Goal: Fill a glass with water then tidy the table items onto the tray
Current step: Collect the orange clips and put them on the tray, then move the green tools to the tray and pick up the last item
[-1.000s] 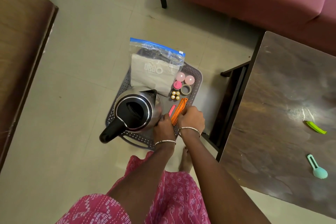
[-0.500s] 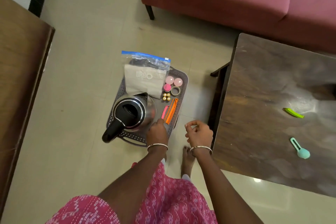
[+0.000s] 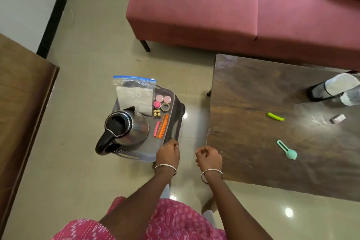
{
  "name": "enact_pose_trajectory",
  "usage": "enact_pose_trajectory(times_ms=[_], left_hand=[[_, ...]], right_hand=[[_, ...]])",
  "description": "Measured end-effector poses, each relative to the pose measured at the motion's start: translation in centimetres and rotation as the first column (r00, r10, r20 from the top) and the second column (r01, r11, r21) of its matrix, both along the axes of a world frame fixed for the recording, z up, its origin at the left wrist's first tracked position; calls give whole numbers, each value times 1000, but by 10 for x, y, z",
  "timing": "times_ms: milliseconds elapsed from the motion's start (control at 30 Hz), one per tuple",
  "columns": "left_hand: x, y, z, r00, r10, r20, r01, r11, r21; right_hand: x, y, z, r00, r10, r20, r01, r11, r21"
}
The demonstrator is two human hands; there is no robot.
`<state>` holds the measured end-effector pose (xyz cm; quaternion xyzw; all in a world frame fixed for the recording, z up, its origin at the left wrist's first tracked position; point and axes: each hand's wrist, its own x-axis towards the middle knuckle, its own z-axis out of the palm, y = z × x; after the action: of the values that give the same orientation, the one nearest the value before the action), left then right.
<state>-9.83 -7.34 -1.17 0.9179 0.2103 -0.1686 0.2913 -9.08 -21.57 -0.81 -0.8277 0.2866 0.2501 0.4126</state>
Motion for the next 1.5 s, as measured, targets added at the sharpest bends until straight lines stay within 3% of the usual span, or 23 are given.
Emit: enact_pose_trajectory(times_ms=[167,533,667,900,1167,1333,1500], left_hand=[[-12,-65,14,999,28,44,-28,1000,-11],[-40,-258,36,997,-68,39,68,998,14],[-29,-309,46,992,-113,59,116,992,-44],[12,-351,42,973,-209,96,213,976,-36],[88,-381,8,959,-282,26,282,959,1],[138,-400,-18,963,-270,-12,270,962,34],[176,-413,-46,923,-362,-134,379,914,147]], right_hand=[[-18,-78,7,999,20,28,-18,998,-57],[-52,-298,44,984,-151,99,160,983,-86],[-53,-354,54,964,-241,114,250,966,-71],[-45,-403,42,942,-314,116,321,946,-42],[-5,-435,9,954,-297,43,300,952,-65],[41,-448,-15,978,-205,-20,203,976,-80],[78,-452,-40,992,-111,-53,105,988,-115]])
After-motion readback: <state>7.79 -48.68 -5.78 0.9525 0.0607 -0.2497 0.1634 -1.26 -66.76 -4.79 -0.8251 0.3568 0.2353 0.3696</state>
